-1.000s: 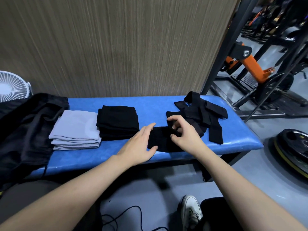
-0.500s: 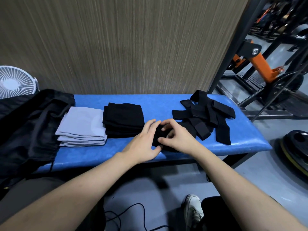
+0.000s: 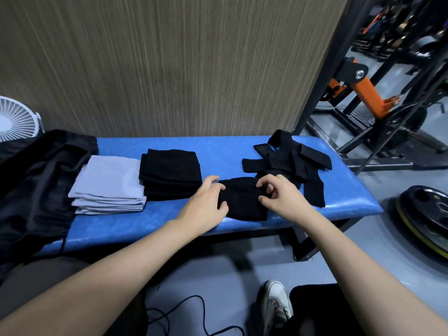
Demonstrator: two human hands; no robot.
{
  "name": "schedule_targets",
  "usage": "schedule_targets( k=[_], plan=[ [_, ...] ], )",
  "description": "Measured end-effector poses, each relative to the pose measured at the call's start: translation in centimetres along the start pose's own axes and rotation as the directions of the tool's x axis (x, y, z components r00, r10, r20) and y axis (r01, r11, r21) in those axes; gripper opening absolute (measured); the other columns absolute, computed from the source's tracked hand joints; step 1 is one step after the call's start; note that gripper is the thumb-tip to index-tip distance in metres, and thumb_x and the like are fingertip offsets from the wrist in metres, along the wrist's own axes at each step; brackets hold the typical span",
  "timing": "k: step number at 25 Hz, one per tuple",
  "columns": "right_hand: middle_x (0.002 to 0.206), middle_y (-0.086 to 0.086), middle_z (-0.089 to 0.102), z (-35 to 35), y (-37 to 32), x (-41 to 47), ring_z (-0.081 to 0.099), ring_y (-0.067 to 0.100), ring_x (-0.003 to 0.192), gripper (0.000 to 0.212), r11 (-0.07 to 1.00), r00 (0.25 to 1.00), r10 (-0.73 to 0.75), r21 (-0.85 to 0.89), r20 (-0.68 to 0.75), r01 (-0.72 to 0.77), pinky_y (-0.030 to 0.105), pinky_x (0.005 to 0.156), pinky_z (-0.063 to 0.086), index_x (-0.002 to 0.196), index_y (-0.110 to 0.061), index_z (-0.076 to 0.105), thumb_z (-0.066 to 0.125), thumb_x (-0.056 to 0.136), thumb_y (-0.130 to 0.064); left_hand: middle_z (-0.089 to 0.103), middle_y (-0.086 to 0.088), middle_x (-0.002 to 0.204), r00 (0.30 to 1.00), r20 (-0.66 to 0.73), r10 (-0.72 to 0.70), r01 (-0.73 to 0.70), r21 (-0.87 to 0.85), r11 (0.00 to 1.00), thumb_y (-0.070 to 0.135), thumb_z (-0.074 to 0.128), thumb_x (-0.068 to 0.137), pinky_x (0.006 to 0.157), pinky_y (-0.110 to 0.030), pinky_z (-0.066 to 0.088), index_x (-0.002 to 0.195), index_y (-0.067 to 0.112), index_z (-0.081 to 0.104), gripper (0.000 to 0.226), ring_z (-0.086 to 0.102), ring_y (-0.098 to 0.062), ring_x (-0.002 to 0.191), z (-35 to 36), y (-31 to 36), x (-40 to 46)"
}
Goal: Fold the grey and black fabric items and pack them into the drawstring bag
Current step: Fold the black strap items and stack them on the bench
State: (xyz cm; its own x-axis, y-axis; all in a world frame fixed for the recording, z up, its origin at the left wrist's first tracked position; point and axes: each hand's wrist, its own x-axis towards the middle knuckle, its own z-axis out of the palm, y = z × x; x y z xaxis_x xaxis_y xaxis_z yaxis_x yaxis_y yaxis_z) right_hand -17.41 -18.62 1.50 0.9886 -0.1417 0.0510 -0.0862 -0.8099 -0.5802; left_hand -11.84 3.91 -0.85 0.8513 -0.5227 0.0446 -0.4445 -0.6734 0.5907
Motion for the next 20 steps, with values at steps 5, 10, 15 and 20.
schedule_targets(
  k=[5, 10, 15, 20],
  plan=[
    [0.086, -0.002, 0.051, 0.2, 0.0, -0.6, 0.048, 0.008, 0.069, 0.039, 0.999, 0.996, 0.042, -0.011, 0.073, -0.041, 0.023, 0.067, 0.041, 0.116, -0.04, 0.058, 0.074, 0.082, -0.027, 0.031, -0.003, 0.15, 0.999, -0.016, -0.03, 0.031, 0.017, 0.999, 0.018, 0.048, 0.097, 0.113, -0.027, 0.027, 0.142, 0.013, 0.047, 0.045, 0.03, -0.019, 0.141, 0.7, 0.7, 0.4],
    [0.093, -0.009, 0.044, 0.9, -0.9, -0.8, 0.05, 0.003, 0.078, 0.05, 0.999, 0.998, 0.016, 0.037, 0.059, -0.018, 0.024, 0.077, 0.047, 0.117, -0.039, 0.058, 0.077, 0.076, -0.017, 0.028, 0.004, 0.145, 0.999, -0.041, -0.014, 0.011, -0.068, 0.998, 0.021, 0.06, 0.09, 0.095, -0.023, 0.038, 0.139, 0.027, 0.047, 0.051, 0.052, -0.017, 0.117, 0.6, 0.9, 0.4],
    [0.098, -0.009, 0.043, 1.0, -1.4, -0.6, 0.049, 0.001, 0.084, 0.047, 0.986, 0.999, 0.025, 0.161, 0.029, -0.029, 0.006, 0.072, 0.04, 0.111, -0.033, 0.061, 0.073, 0.076, -0.003, 0.026, 0.011, 0.134, 0.992, -0.102, 0.072, -0.094, -0.234, 0.968, 0.002, 0.064, 0.082, 0.092, -0.014, 0.036, 0.13, 0.033, 0.053, 0.058, 0.049, -0.001, 0.108, 1.0, 1.4, 0.2],
    [0.115, -0.007, 0.048, 0.5, -1.3, -0.6, 0.059, 0.008, 0.096, 0.055, 0.968, 0.999, 0.037, 0.249, 0.012, -0.038, 0.022, 0.084, 0.051, 0.107, -0.043, 0.057, 0.074, 0.073, -0.003, 0.024, 0.006, 0.147, 0.971, -0.223, 0.086, -0.16, -0.34, 0.927, -0.011, 0.061, 0.078, 0.096, -0.008, 0.036, 0.126, 0.031, 0.059, 0.064, 0.042, 0.001, 0.122, 0.5, 2.0, 0.3]
  ],
)
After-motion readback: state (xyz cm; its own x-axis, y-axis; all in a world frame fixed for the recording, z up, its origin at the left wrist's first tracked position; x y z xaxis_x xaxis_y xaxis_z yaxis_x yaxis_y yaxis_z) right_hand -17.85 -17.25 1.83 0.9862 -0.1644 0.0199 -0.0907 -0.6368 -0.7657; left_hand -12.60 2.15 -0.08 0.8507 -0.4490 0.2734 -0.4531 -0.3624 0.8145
